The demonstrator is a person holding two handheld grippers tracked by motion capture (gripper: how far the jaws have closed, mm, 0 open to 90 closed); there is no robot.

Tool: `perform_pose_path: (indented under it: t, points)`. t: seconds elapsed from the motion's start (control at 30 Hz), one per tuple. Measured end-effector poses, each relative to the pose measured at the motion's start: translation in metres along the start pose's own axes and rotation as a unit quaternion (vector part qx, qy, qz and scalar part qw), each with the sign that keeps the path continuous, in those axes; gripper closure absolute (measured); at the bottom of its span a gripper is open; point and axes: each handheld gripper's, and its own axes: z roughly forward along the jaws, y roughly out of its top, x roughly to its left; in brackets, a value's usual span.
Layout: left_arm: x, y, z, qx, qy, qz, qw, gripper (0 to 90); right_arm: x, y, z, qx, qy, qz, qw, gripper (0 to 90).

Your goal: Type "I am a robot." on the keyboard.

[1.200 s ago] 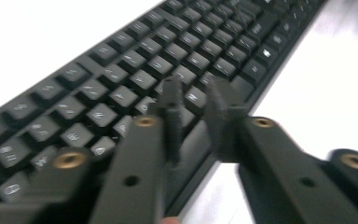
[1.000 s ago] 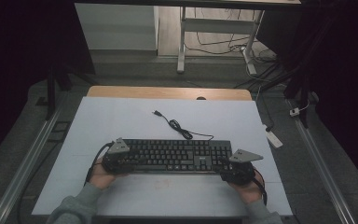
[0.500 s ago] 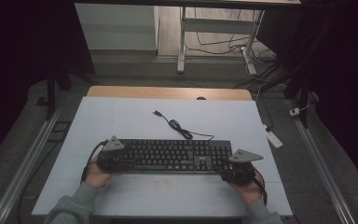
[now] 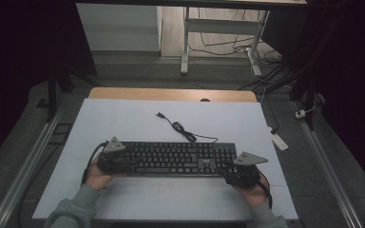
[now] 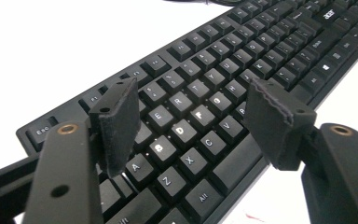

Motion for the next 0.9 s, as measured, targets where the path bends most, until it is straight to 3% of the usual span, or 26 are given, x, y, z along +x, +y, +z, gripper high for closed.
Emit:
perform_pose_path:
  t: [0.3,0.7,0.9]
  points:
    - [0.006,0.004,0.004,0.008,0.013,-0.009,0.9998,45.8,0.0,0.0,0.001,-0.001,0.0,0.002,1.0,52.5]
    - [0.018,0.017,0.018,0.037,-0.004,0.006,0.9993,83.3,0.001,0.0,0.0,-0.001,-0.002,0.001,1.0,52.5]
    - [0.016,0.026,0.027,0.055,-0.014,0.022,0.9981,89.1,0.0,0.0,-0.001,-0.004,-0.004,0.005,1.0,52.5]
